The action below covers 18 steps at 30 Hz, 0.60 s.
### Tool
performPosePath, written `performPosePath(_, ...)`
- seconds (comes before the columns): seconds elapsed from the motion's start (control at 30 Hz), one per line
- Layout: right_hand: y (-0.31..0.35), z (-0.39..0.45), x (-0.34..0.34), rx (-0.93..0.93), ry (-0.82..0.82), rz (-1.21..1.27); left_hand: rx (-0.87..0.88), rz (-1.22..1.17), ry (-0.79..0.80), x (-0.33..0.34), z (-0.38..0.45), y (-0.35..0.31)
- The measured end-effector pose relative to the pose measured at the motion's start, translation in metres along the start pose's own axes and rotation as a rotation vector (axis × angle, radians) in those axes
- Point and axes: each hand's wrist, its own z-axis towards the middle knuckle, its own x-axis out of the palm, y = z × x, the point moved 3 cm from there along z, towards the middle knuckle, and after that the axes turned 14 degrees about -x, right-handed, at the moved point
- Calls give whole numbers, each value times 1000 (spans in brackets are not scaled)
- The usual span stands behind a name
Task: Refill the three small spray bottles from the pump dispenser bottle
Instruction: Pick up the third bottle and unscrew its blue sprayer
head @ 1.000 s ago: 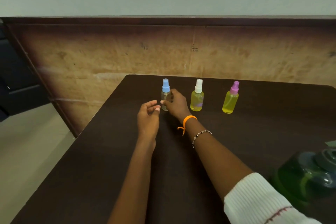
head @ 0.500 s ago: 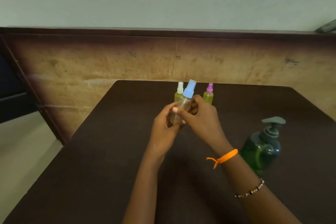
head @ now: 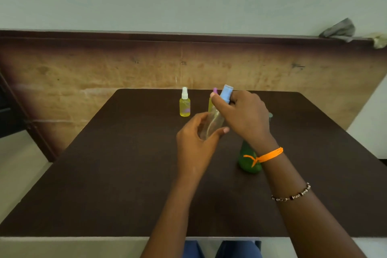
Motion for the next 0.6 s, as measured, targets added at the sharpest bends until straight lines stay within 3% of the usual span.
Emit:
performPosePath(0.17, -7, -4, -4, 21, 74, 119, -22, -33, 151, 3, -6, -3)
performPosePath(0.27, -13, -6, -5, -54, 134, 350, -120, -223, 380, 4, -11, -1)
performPosePath(0.37, -12, -7, -11, -166, 286, 583, -184, -385, 501, 5, -18, 0)
performPosePath(0.47, -15, -5, -24, -213, 394, 651, -173, -328, 418, 5, -18, 0)
performPosePath(0.6, -22, -3, -31, -174, 333, 646, -118, -203, 324, 8, -18, 0)
